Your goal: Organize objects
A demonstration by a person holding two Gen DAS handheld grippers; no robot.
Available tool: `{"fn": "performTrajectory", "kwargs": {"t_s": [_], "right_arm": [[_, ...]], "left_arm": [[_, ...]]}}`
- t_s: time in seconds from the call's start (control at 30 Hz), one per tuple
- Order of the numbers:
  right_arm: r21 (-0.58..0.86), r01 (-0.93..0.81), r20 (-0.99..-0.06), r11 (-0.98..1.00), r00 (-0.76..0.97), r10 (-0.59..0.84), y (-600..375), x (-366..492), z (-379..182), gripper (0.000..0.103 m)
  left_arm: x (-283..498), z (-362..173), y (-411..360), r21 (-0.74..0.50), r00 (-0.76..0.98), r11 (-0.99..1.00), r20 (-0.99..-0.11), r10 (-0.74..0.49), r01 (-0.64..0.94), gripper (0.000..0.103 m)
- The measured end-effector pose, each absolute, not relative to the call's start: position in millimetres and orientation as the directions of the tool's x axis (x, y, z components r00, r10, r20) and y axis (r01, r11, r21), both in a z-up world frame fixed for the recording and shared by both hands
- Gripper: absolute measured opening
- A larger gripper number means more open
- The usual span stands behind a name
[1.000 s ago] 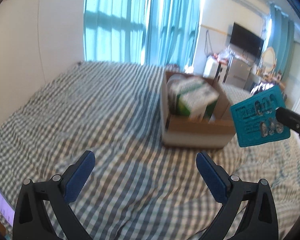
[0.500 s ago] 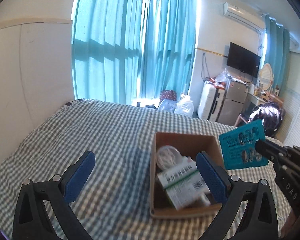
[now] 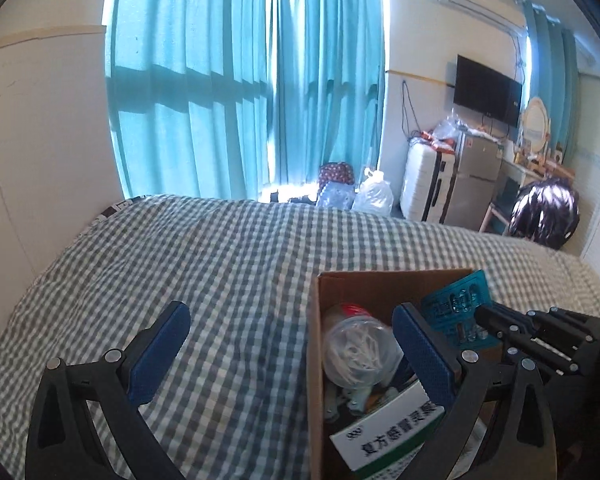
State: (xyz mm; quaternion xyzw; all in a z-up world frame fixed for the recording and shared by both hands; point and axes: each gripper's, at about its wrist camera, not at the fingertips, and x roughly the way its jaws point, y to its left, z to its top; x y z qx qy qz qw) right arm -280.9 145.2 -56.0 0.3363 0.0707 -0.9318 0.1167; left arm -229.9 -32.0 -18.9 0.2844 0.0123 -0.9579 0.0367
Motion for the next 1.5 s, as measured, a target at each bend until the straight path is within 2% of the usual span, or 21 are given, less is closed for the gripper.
{"fn": "performTrajectory", "kwargs": {"t_s": [0.13,0.17,0.2,0.27,0.3,0.4,0.5,0.57,0.7,0.83,0.93,1.07,1.17,1.27,1.37,1.5], "right_arm": [[0.011,0.265,-0.643,-0.964,-0.736,-0.210,152.6,-274.3,-53.0,0.006],[0.008,0.262,-0.637,-0.965,-0.742,-0.207,152.6,-270.7,-49.0,0.012],[0.001,0.259,-0.625,-0.966,-0.754,-0.203,153.1,-266.2,-42.2,0.019],[-0.002,0.258,-0.600,-0.966,-0.773,-0.205,154.8,-254.8,-26.5,0.058],[0.006,0.255,-0.576,-0.967,-0.790,-0.212,156.2,-245.1,-13.4,0.062],[0.006,0.235,-0.542,-0.972,-0.816,-0.201,160.5,-222.5,20.9,0.064],[0.009,0.215,-0.512,-0.977,-0.838,-0.189,166.1,-196.4,57.1,0.072],[0.004,0.207,-0.492,-0.978,-0.851,-0.183,169.5,-178.1,77.2,0.080],[-0.023,0.173,-0.447,-0.985,-0.883,-0.144,176.0,-129.5,116.0,0.090],[-0.029,0.175,-0.413,-0.984,-0.899,-0.148,182.8,-87.0,134.6,0.103],[-0.049,0.158,-0.383,-0.986,-0.915,-0.128,187.7,-58.0,142.1,0.103],[-0.014,0.123,-0.371,-0.992,-0.922,-0.109,200.1,-28.7,142.4,0.103],[0.030,0.094,-0.379,-0.995,-0.920,-0.098,211.2,-17.7,132.1,0.103],[-0.005,0.076,-0.341,-0.997,-0.937,-0.070,215.7,-4.6,113.1,0.103],[-0.045,0.055,-0.315,-0.997,-0.948,-0.038,210.9,-5.9,90.8,0.103],[-0.023,0.085,-0.341,-0.996,-0.937,-0.072,212.6,-19.8,58.4,0.103]], "left_arm": [[-223.1,-20.8,-37.2,-0.029,-0.826,-0.995,-0.561,-0.061,0.093,0.103],[-218.1,-18.2,-39.0,-0.041,-0.825,-0.994,-0.562,-0.057,0.097,0.103],[-214.9,-15.6,-38.7,-0.045,-0.825,-0.994,-0.562,-0.057,0.099,0.103],[-205.3,-3.7,-36.9,-0.042,-0.828,-0.995,-0.557,-0.056,0.096,0.103],[-199.5,2.4,-36.4,-0.035,-0.833,-0.995,-0.550,-0.060,0.095,0.103],[-177.3,29.7,-31.8,-0.014,-0.854,-0.995,-0.514,-0.079,0.100,0.103],[-153.1,59.1,-28.5,-0.014,-0.873,-0.996,-0.483,-0.075,0.094,0.103],[-133.4,78.2,-25.0,-0.007,-0.887,-0.996,-0.455,-0.078,0.091,0.103],[-90.7,113.0,-17.3,-0.021,-0.914,-0.998,-0.402,-0.047,0.060,0.103],[-52.5,132.9,-8.6,-0.038,-0.929,-0.999,-0.368,-0.020,0.037,0.103],[-26.7,145.7,-6.4,-0.039,-0.943,-0.999,-0.333,0.008,0.005,0.103],[0.5,151.8,2.0,0.016,-0.957,-1.000,-0.290,-0.023,0.019,0.103],[15.4,149.1,3.0,0.012,-0.961,-1.000,-0.276,0.001,-0.005,0.103],[26.8,137.9,4.3,0.005,-0.968,-1.000,-0.251,0.024,-0.026,0.103],[21.6,115.3,7.1,0.023,-0.964,-1.000,-0.267,0.010,-0.017,0.103],[3.1,82.0,7.0,0.046,-0.941,-0.998,-0.338,0.013,-0.030,0.103]]}}
